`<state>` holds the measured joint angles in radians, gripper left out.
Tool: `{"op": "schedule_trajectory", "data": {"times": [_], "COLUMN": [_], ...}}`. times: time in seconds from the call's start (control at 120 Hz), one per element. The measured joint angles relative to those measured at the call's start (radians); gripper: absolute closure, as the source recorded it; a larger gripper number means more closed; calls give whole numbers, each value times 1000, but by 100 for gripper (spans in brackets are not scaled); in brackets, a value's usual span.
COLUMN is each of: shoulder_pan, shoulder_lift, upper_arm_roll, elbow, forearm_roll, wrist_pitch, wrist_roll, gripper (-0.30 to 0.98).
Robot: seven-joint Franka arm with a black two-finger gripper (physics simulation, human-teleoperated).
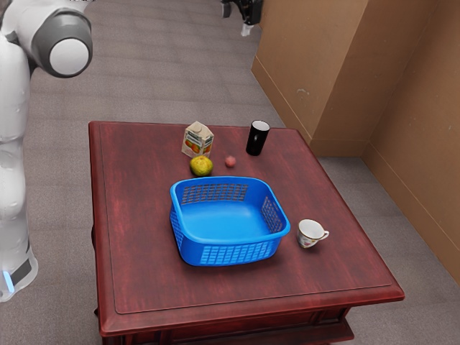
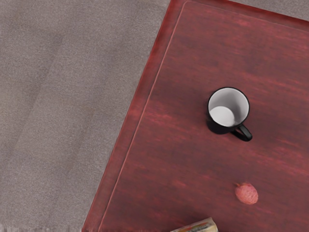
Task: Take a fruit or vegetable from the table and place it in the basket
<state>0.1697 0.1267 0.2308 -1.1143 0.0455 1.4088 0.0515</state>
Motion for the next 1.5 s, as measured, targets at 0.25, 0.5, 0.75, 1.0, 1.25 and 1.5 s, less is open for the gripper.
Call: {"op": "schedule_trajectory", "data": {"times": [0.25, 0.5, 0.75, 1.0, 1.25, 1.5], "shoulder_pan": [10, -63, -99, -128, -146, -141], "shoulder_lift": [151, 53, 12, 23, 24, 76], "upper_arm_roll": [3, 10, 9, 3, 3, -28], "elbow": [-69, -403, -624, -692, -705, -697], "forearm_roll": [-38, -55, -60, -72, -64, -61], "wrist_pitch": [16, 255, 495, 647, 594, 549], "wrist_roll": [38, 75, 100, 115, 124, 131], "gripper": [2, 2, 2, 2, 3, 3]}}
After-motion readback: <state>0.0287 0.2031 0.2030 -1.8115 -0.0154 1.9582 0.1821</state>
